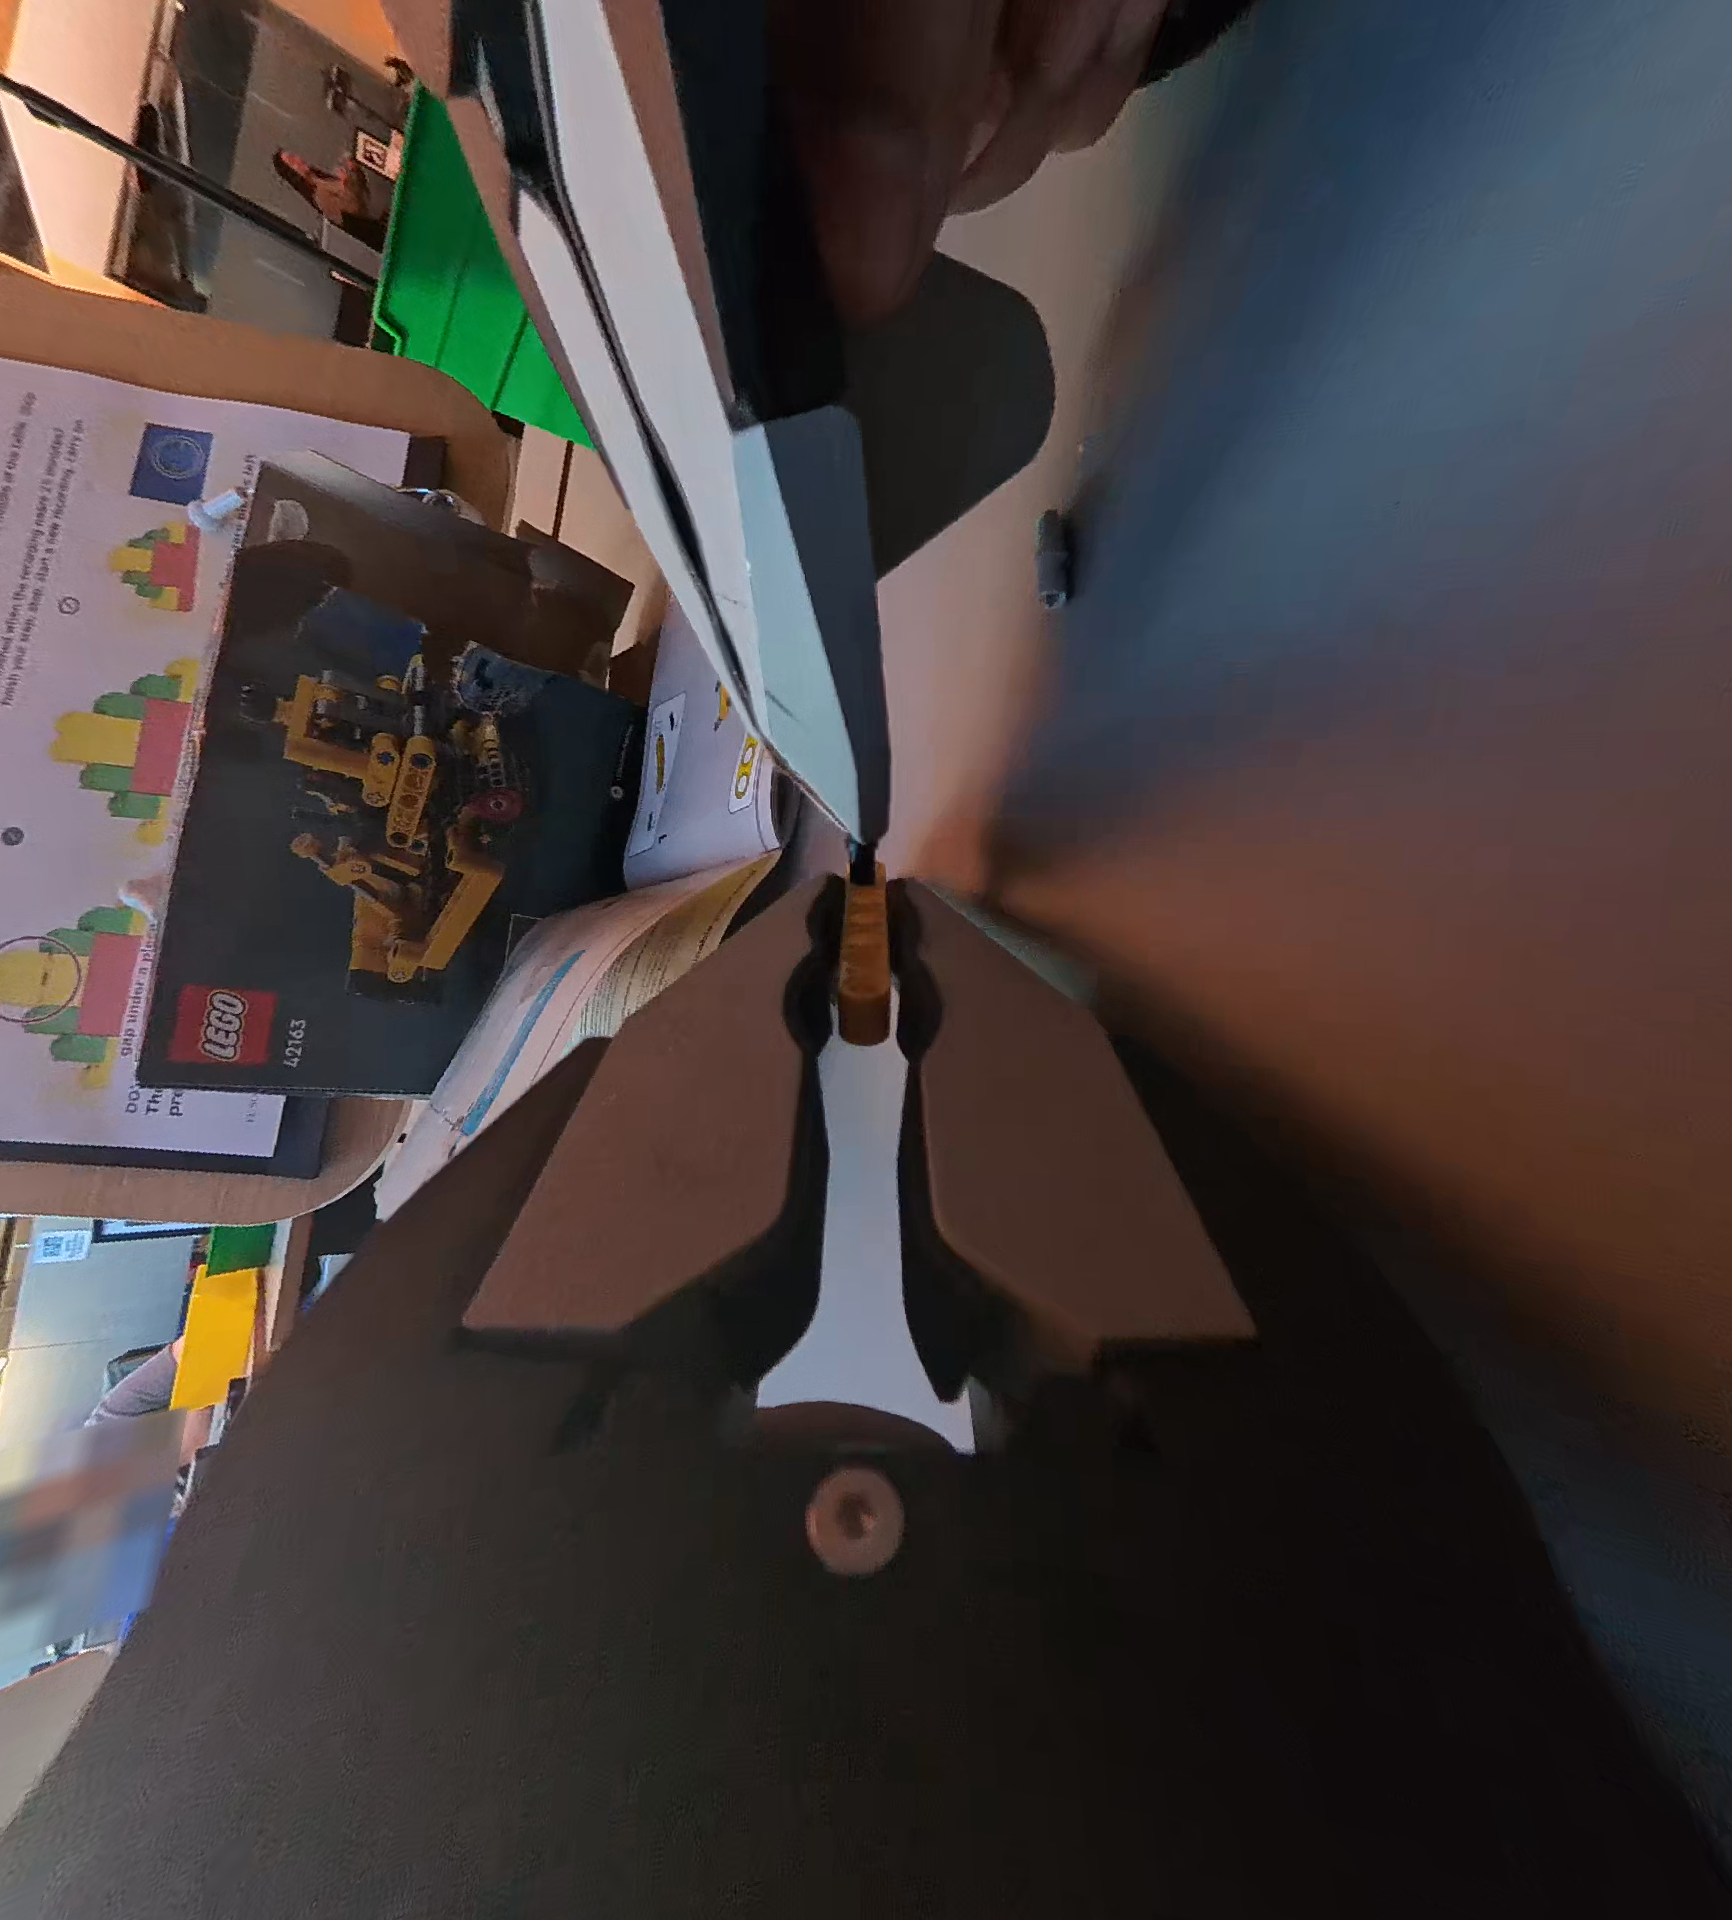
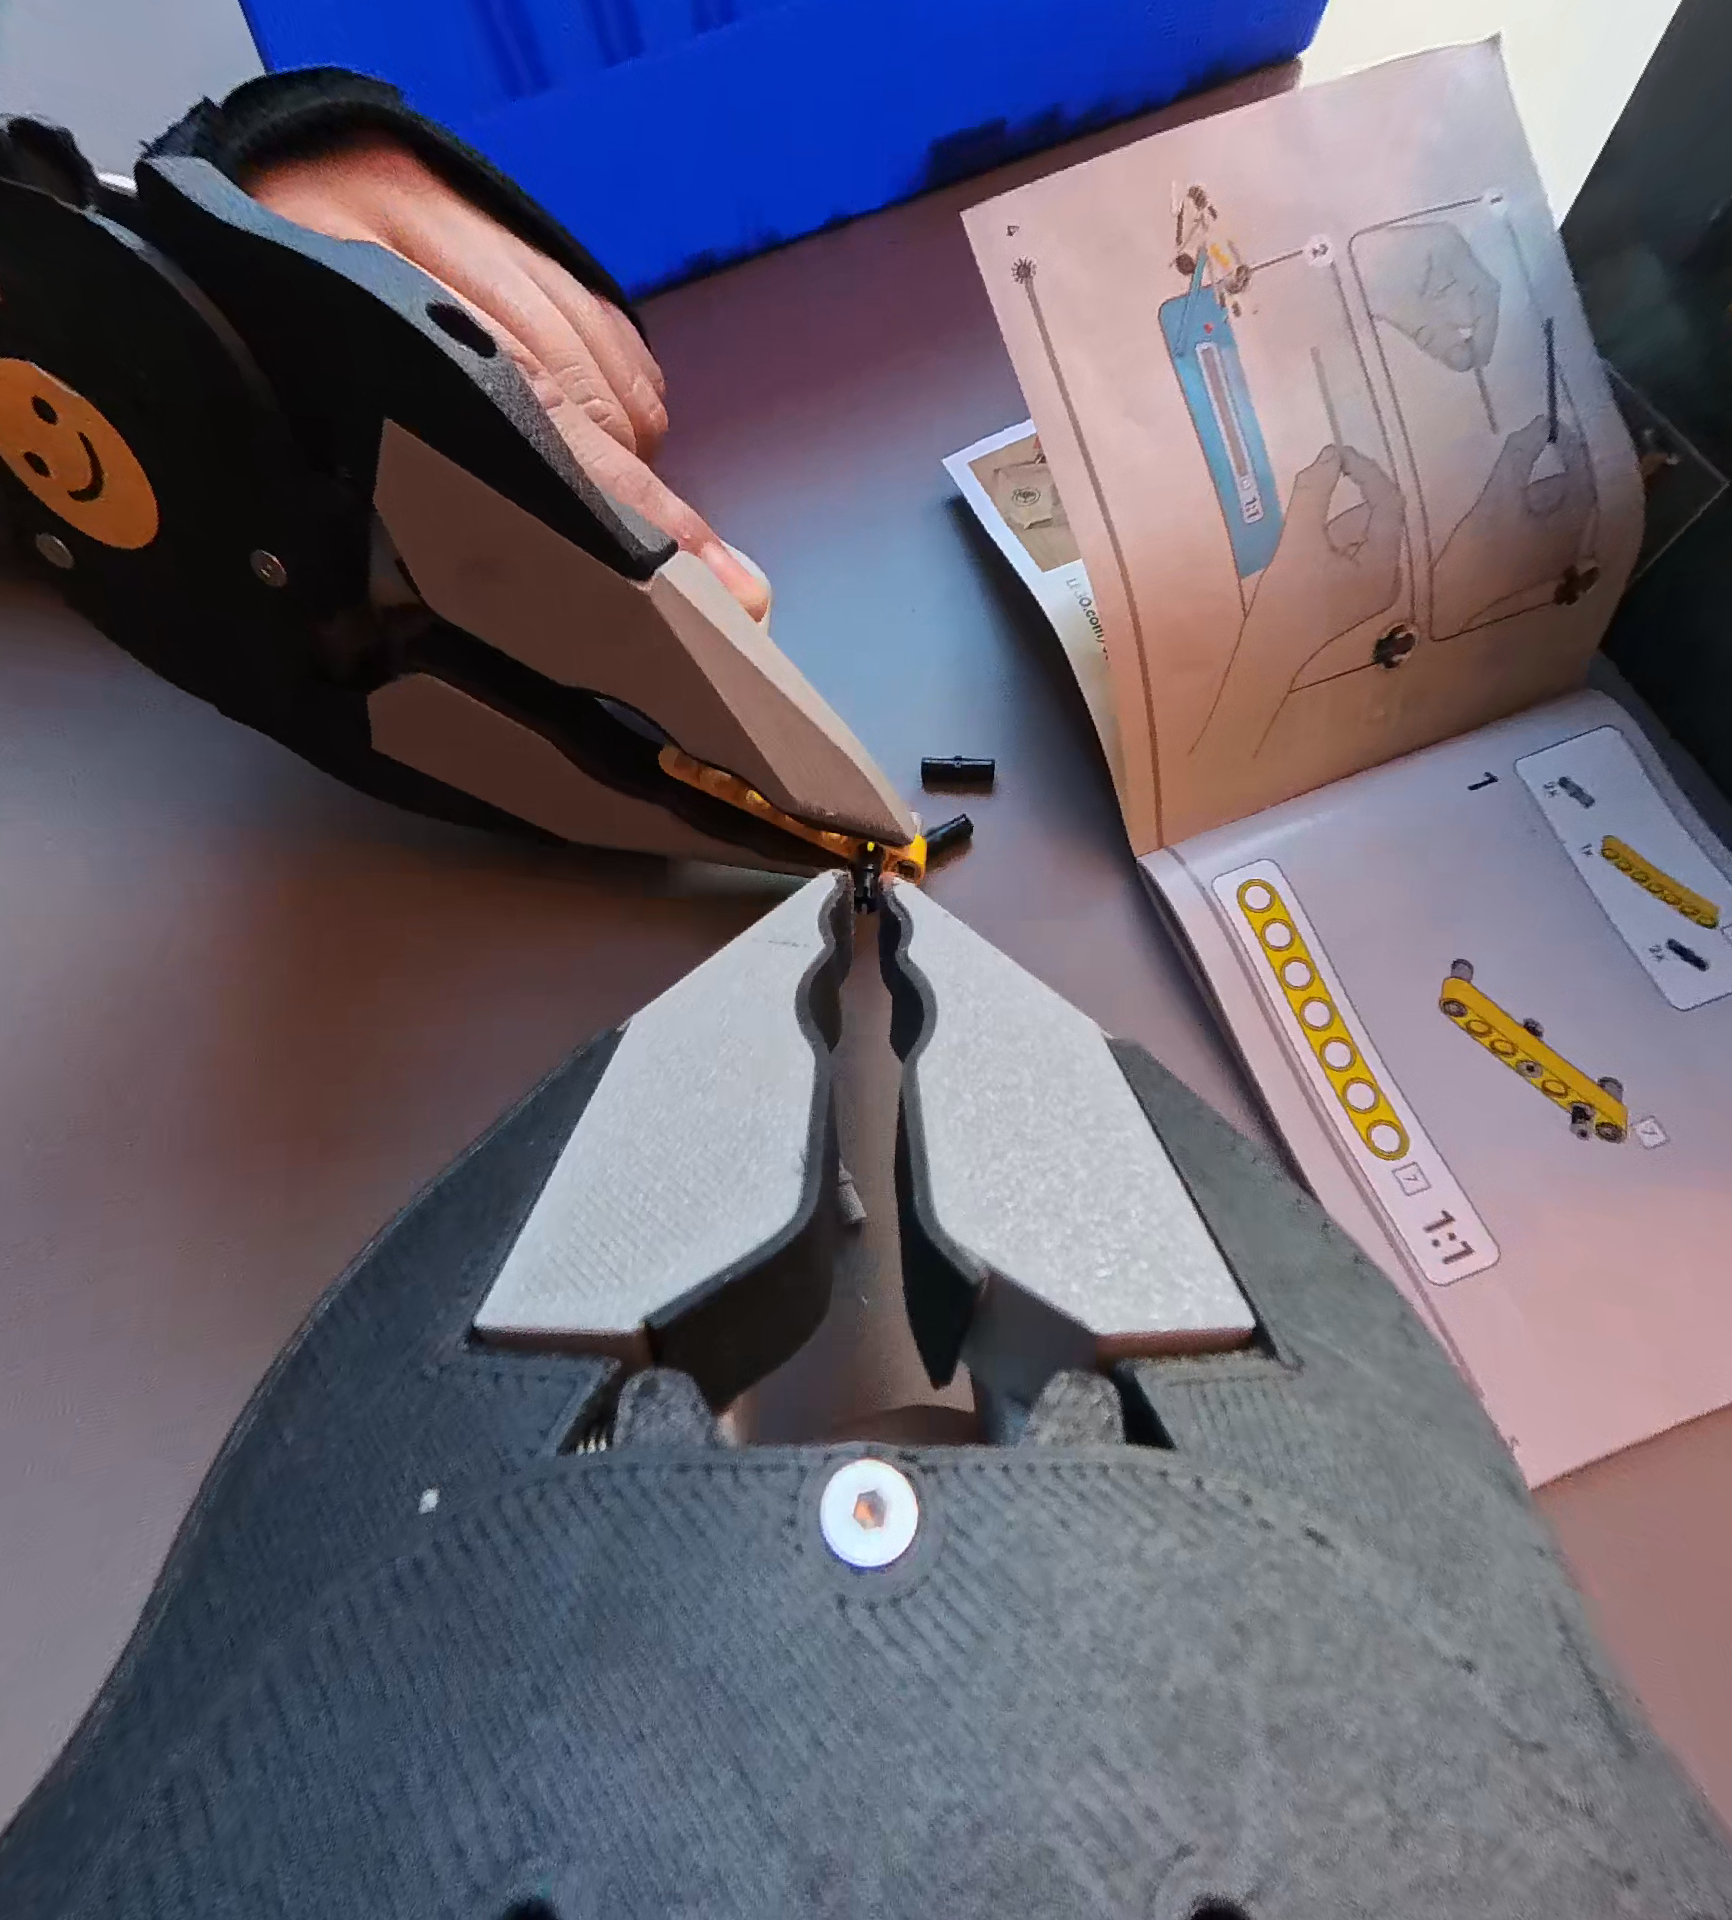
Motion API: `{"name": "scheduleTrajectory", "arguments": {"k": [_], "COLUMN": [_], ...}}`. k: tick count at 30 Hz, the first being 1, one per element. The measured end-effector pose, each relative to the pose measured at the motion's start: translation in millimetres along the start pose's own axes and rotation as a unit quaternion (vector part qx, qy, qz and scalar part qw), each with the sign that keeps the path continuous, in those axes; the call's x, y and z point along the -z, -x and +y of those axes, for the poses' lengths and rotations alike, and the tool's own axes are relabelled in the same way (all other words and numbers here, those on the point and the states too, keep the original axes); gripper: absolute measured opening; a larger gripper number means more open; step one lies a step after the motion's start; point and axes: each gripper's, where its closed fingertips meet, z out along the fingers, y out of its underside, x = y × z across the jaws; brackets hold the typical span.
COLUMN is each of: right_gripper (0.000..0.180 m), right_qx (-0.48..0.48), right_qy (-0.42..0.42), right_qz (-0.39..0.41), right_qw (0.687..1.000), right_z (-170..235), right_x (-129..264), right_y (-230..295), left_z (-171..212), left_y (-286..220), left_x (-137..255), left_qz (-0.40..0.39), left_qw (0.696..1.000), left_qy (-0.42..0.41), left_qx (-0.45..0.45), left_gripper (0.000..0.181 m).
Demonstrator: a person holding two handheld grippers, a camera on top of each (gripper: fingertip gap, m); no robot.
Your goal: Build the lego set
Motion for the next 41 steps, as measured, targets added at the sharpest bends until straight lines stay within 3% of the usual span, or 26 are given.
{"name": "scheduleTrajectory", "arguments": {"k": [1,19,32,41], "right_gripper": [0.002,0.002,0.002,0.002], "right_qx": [-0.003,0.009,-0.032,-0.034], "right_qy": [-0.001,0.015,0.011,0.045], "right_qz": [-0.002,0.0,-0.031,-0.035], "right_qw": [1.0,1.0,0.999,0.998], "right_z": [0.1,4.0,3.4,8.8], "right_x": [-0.3,-5.3,-4.0,-3.7], "right_y": [0.3,-0.9,0.4,2.1], "left_z": [0.2,3.1,2.7,0.8], "left_y": [0.1,1.4,1.2,-0.9], "left_x": [0.3,-0.5,-1.5,-2.7], "left_qz": [0.003,0.003,-0.001,-0.042], "left_qw": [1.0,1.0,1.0,0.99], "left_qy": [0.0,0.003,0.004,0.028], "left_qx": [0.006,0.005,-0.012,-0.132], "left_gripper": [0.006,0.005,0.006,0.004]}}
